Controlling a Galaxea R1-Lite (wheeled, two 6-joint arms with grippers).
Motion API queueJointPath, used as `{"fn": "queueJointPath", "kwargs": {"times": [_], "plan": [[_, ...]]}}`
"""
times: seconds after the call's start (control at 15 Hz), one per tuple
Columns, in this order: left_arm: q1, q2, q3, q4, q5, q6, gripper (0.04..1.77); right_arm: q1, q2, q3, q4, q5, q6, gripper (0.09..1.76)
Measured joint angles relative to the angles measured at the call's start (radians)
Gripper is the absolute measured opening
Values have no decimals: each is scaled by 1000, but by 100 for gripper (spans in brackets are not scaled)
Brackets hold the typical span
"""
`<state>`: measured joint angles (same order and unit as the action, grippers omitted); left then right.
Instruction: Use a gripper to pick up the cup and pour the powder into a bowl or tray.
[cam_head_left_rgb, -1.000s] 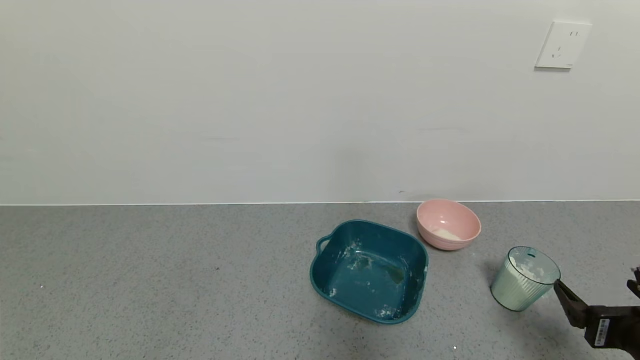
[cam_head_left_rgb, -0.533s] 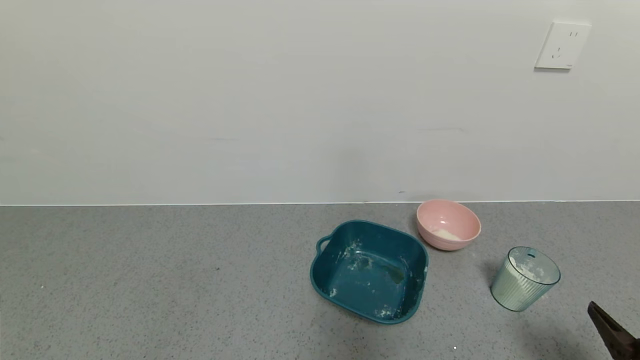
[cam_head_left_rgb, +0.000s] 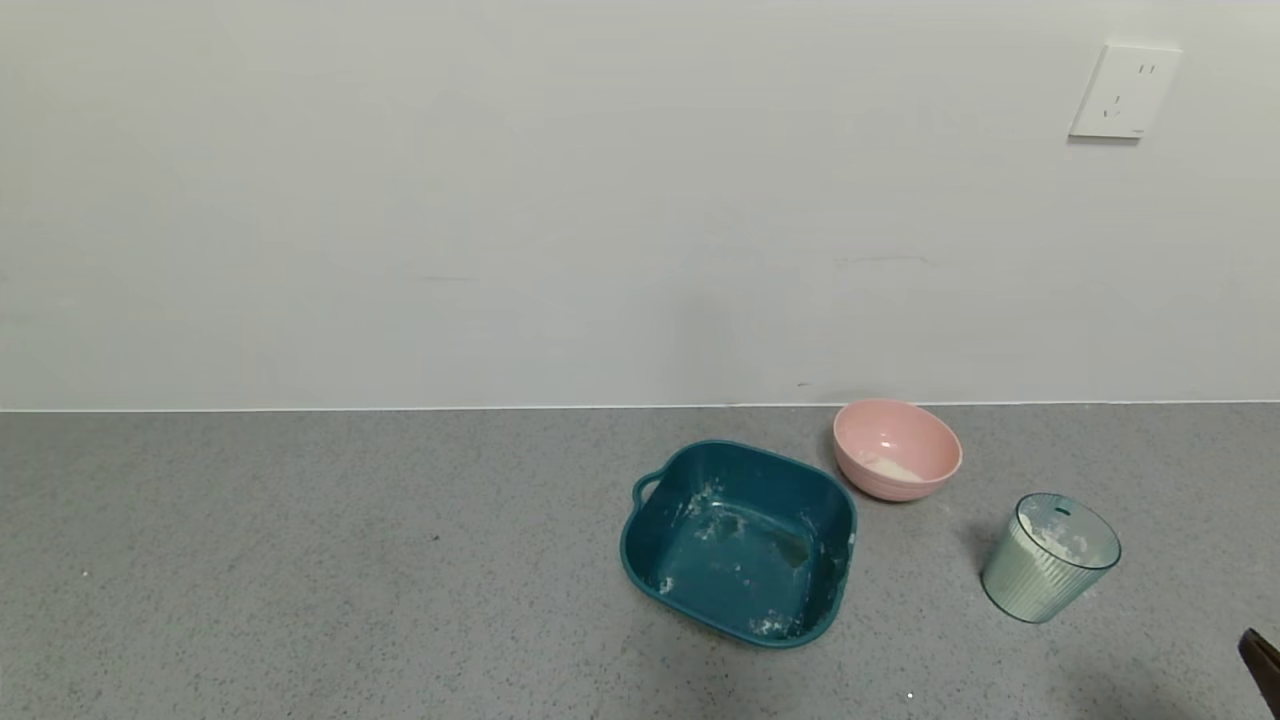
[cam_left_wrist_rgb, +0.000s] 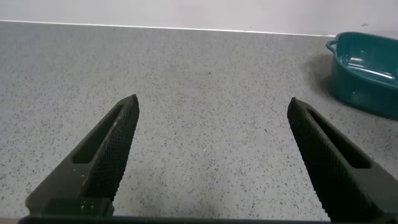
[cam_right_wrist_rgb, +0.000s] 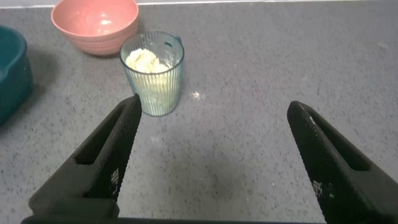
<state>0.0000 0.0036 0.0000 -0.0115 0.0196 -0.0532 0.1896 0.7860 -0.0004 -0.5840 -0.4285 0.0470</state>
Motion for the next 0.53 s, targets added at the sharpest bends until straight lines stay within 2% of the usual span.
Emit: {"fn": "queueJointPath", "kwargs": {"times": [0.27, 0.53], "plan": [[0, 0, 0, 0, 0, 0, 172, -44, -159, 0, 139, 23, 0, 170], [0, 0, 0, 0, 0, 0, 172, -112, -346, 0, 289, 117, -1, 170]]}}
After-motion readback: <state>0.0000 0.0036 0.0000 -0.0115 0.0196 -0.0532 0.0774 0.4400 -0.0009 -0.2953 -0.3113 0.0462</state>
